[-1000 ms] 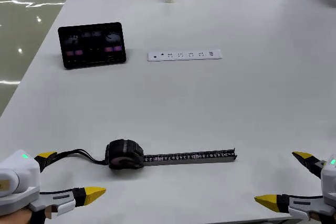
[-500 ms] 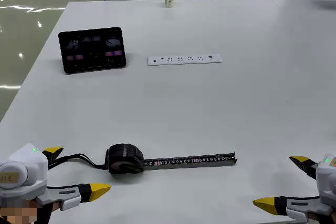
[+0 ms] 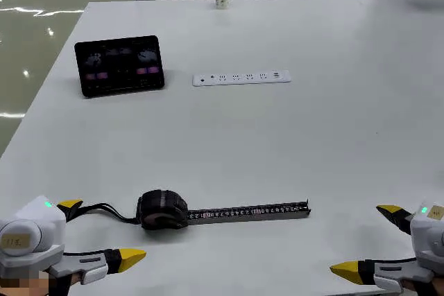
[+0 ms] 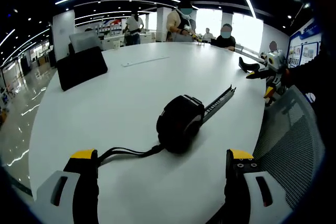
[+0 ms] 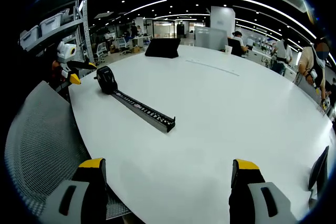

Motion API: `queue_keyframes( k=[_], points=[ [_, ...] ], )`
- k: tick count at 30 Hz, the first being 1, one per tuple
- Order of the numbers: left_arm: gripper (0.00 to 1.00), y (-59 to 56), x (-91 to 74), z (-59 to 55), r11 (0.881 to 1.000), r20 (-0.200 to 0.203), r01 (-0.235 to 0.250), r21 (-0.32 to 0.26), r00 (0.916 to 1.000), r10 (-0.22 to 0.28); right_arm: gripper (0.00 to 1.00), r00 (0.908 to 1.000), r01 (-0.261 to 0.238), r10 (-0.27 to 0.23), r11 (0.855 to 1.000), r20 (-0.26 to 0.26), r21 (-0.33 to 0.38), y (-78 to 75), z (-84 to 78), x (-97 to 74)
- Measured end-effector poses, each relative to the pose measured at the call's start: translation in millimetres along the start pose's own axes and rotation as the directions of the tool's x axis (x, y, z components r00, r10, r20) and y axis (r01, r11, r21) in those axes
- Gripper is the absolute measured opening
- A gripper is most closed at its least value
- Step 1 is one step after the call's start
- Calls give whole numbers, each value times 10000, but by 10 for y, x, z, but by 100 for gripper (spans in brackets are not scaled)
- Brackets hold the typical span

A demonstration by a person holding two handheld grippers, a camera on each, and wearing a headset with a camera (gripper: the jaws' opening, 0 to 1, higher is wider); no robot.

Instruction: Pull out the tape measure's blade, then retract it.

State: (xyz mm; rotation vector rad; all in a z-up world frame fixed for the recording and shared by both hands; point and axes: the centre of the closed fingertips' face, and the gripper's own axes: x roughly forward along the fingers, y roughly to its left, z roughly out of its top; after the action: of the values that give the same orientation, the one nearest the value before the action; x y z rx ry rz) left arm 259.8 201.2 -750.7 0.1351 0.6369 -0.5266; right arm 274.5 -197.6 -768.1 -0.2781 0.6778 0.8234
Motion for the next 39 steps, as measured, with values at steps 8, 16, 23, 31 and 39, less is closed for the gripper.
queue_keyframes(
  k=[8,16,23,31,39],
  points=[
    [99,-40,48,115,9995,22,-327,-30,9995,327,99,9988,-237,217,9987,-445,-455,-36,-99,7],
    [99,-179,165,185,9975,-270,-652,-285,9976,644,99,9979,-378,355,9984,-539,-427,-82,-99,-8],
    [99,-300,312,180,9978,-760,-654,106,9949,660,99,9979,-349,314,9975,-575,-618,-122,-44,-6],
    [99,-469,454,330,9949,-425,-678,-746,9970,648,99,9916,-970,840,9860,-983,-1353,-66,94,47],
    [99,-468,502,424,9848,76,-1188,-1265,9927,1207,99,9856,-1375,1115,9662,-1274,-2183,-68,313,97]
  ],
)
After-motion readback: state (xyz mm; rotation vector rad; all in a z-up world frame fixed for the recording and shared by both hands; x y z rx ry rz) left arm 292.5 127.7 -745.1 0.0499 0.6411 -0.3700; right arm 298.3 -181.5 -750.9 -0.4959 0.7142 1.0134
